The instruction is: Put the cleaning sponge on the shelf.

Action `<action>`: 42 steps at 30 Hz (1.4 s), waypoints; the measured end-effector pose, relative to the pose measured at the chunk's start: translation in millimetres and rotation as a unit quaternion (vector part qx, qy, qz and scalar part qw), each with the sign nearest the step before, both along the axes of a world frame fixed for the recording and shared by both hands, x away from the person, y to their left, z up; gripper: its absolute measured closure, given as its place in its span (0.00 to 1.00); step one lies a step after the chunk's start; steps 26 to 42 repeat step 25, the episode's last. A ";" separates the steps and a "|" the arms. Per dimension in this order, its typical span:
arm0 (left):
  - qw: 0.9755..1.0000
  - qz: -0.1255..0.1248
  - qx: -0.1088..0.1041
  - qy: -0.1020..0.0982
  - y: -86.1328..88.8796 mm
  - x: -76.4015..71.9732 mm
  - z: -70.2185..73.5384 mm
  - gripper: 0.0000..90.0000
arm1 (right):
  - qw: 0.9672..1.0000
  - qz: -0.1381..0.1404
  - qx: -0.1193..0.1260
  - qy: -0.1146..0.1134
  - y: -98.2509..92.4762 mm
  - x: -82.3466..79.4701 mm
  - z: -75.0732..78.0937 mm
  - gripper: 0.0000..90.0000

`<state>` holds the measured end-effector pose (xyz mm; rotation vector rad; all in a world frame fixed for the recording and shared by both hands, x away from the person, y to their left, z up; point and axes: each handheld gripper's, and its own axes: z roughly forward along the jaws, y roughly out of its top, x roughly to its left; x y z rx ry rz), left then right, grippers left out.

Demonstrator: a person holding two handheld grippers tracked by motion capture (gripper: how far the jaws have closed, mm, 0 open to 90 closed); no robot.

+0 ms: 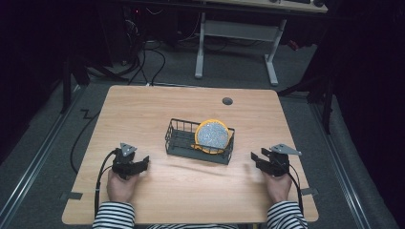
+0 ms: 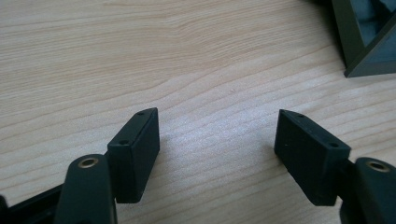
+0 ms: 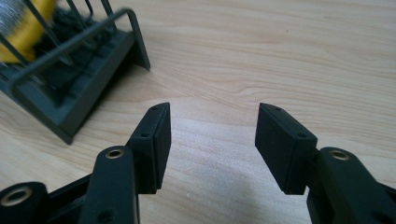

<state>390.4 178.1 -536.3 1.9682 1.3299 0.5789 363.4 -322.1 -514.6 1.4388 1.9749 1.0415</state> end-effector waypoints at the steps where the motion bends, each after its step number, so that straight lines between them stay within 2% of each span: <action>1: 1.000 0.000 0.000 0.000 0.0 0.0 0.0 0.35 | 1.000 -0.001 -0.008 0.001 2.1 1.9 -2.0 0.51; 6: 1.000 0.000 0.000 0.000 0.0 0.0 0.0 0.35 | 0.999 -0.002 -0.035 0.012 7.3 8.2 -9.3 0.50; 12: 1.000 0.000 0.000 0.000 -0.2 -0.2 0.0 0.35 | 0.998 -0.005 -0.059 0.038 9.2 11.5 -15.6 0.47; 15: 1.000 -0.001 0.000 0.000 -0.2 -0.3 -0.1 0.35 | 0.998 -0.007 -0.053 0.042 7.6 12.3 -15.7 0.46; 42: 1.000 -0.002 0.000 0.000 -0.2 -0.6 0.0 0.35 | 0.998 -0.008 -0.053 0.043 7.9 12.2 -15.7 0.45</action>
